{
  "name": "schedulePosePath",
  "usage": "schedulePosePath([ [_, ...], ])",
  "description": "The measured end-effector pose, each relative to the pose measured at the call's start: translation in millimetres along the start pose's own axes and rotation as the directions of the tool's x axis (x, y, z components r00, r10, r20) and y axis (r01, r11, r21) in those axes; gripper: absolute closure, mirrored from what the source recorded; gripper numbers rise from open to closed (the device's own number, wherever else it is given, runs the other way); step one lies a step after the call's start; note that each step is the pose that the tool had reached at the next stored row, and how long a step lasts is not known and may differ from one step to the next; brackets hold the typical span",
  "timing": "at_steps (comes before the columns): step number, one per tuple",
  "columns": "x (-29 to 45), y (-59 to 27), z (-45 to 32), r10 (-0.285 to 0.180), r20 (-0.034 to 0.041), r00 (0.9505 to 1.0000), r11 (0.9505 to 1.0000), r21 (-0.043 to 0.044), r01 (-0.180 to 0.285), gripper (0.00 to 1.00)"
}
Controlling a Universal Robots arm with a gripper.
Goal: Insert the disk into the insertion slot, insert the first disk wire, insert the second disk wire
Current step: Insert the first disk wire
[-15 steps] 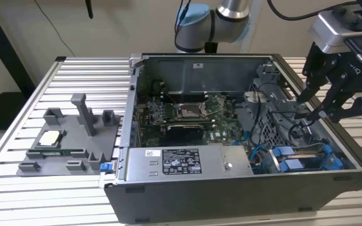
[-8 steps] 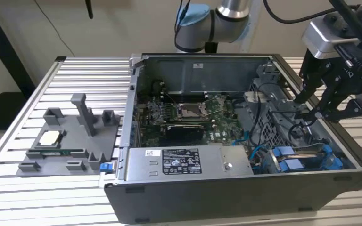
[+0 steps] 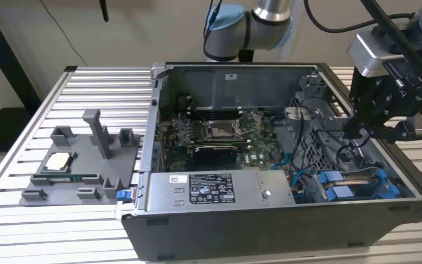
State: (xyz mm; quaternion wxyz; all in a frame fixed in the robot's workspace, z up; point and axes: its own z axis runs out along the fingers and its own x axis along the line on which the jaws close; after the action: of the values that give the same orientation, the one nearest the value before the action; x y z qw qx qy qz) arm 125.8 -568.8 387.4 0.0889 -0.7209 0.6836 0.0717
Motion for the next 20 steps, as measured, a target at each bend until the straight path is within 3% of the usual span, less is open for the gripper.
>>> schedulePosePath([
  [3,0.2,-0.4,0.7,0.000,-0.0012,1.0000,1.0000,0.0000,0.000,0.81],
  [7,2.1,-4.3,1.1,0.000,-0.0168,0.9999,1.0000,-0.0029,0.000,0.81],
  [11,2.7,-4.6,1.0,0.000,-0.0167,0.9999,1.0000,-0.0036,0.000,0.81],
  [20,11.9,-6.0,-1.1,0.000,-0.0168,0.9999,1.0000,-0.0037,0.000,0.81],
])
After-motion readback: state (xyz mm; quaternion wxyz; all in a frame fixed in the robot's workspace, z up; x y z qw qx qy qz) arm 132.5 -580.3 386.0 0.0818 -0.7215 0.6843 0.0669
